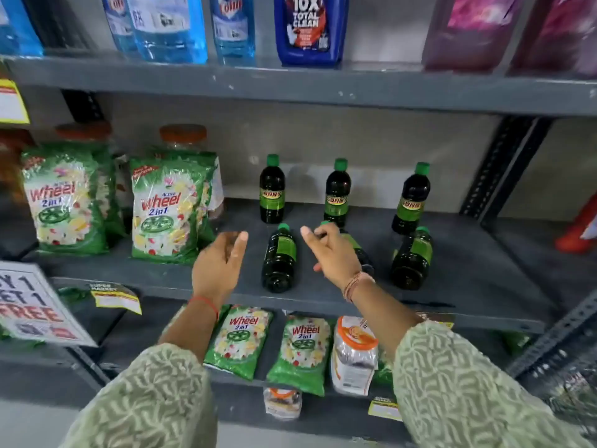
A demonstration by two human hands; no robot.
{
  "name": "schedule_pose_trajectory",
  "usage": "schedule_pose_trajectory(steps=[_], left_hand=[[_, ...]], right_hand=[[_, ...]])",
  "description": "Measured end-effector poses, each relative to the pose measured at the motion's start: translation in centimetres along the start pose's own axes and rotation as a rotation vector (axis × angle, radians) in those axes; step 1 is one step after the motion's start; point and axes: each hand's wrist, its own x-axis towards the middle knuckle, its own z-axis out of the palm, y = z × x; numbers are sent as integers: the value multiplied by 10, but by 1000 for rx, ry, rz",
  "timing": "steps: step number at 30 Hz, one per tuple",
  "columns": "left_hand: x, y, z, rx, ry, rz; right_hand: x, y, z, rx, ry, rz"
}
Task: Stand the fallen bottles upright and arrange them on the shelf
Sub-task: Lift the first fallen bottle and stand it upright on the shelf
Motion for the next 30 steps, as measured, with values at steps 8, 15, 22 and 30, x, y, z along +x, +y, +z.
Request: schedule_pose_trajectory(steps=[8,15,22,30], left_hand=[[32,-102,32,431,-508,73],[34,-122,45,545,-485,183],[34,-119,48,533,-458,192],[39,-110,55,569,-533,93]], right_hand=[[42,17,67,27,-182,518],[70,25,103,66,-38,608],[75,43,101,187,306,193],[65,61,95,49,252,16]])
